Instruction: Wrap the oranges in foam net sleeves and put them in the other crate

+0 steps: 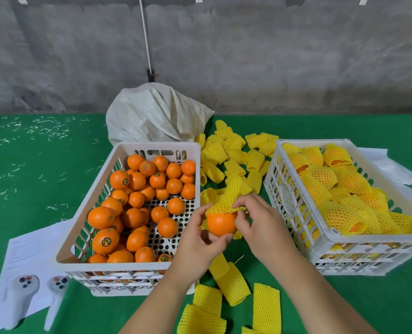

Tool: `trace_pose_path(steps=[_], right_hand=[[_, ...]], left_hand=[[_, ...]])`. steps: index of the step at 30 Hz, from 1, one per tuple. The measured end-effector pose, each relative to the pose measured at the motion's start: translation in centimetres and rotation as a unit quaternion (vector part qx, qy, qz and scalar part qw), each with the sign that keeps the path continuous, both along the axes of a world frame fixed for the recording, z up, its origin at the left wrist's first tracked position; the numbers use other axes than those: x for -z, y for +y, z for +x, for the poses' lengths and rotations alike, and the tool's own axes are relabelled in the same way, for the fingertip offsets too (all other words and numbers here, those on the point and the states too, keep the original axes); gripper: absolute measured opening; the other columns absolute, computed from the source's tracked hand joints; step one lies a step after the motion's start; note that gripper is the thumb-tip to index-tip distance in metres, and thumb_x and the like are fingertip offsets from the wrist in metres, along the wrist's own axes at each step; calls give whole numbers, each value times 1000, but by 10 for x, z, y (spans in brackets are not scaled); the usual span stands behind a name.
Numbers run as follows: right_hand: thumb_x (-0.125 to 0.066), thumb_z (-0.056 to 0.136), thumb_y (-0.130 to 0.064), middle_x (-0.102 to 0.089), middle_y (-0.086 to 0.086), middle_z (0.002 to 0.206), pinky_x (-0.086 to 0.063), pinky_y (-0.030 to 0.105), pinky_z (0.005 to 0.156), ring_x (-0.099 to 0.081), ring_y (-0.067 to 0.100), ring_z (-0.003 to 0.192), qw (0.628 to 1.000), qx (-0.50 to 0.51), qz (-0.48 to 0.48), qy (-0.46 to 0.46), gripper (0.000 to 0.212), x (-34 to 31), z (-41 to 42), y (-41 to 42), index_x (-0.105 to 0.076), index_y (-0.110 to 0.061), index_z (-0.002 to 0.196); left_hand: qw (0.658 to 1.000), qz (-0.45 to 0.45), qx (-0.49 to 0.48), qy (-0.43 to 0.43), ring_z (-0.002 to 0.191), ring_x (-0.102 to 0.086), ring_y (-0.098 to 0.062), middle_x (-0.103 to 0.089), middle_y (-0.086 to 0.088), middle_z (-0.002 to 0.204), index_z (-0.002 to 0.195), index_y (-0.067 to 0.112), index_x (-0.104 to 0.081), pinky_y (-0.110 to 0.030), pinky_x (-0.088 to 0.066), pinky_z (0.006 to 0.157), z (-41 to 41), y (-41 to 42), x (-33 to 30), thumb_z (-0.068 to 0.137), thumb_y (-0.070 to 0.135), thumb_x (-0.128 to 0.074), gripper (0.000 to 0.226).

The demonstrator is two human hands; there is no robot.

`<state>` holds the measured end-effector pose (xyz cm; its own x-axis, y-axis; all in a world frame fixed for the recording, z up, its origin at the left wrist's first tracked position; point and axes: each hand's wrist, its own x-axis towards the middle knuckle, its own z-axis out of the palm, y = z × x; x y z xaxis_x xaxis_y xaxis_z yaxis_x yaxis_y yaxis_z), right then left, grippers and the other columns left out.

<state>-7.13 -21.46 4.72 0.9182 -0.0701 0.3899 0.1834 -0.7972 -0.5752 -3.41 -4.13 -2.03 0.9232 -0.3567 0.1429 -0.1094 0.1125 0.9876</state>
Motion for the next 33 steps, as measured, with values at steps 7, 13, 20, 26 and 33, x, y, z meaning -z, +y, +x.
trace_pose_path(steps=[7, 13, 20, 26, 33], right_hand=[[-61, 98, -15, -49, -12, 119, -54, 36, 79, -54, 12, 102, 998, -35, 33, 39, 28, 9, -7, 26, -53, -25, 123], [-62, 92, 4, -50, -11, 132, -57, 34, 86, -54, 11, 117, 998, -30, 51, -28, 41, 19, -7, 29, -63, -21, 125], [-64, 91, -7, -65, -2, 110, -53, 31, 85, -58, 21, 103, 986, -70, -53, -145, 22, 21, -9, 37, -74, -13, 109], [-60, 94, 1, -47, -5, 137, -54, 31, 93, -53, 19, 123, 994, -37, 29, -94, 52, 29, 1, 43, -56, -18, 142], [-57, 98, -3, -58, -1, 115, -56, 28, 78, -61, 12, 102, 989, -18, 58, -137, 39, 28, 12, 32, -66, -12, 135]], left_hand=[[994, -39, -91, 40, 87, -74, -18, -73, -1, 108, 128, 41, -52, -30, -60, 73, 8, 4, 1, 79, 41, -92, 63], [1000, 12, 15, 13, 90, -69, -16, -69, -2, 113, 151, 49, -41, -33, -60, 78, 10, 10, 3, 94, 18, -80, 77], [996, -39, -75, 22, 73, -63, -14, -73, 1, 96, 131, 36, -56, -34, -54, 65, 6, 0, 3, 85, 23, -83, 55], [991, -50, -95, 74, 91, -71, -23, -75, -3, 106, 129, 37, -59, -33, -60, 72, 11, 3, 4, 86, 30, -70, 45], [998, -23, -33, 46, 110, -67, -21, -68, -2, 126, 148, 47, -46, -31, -57, 85, 10, 7, 0, 91, 45, -81, 67]])
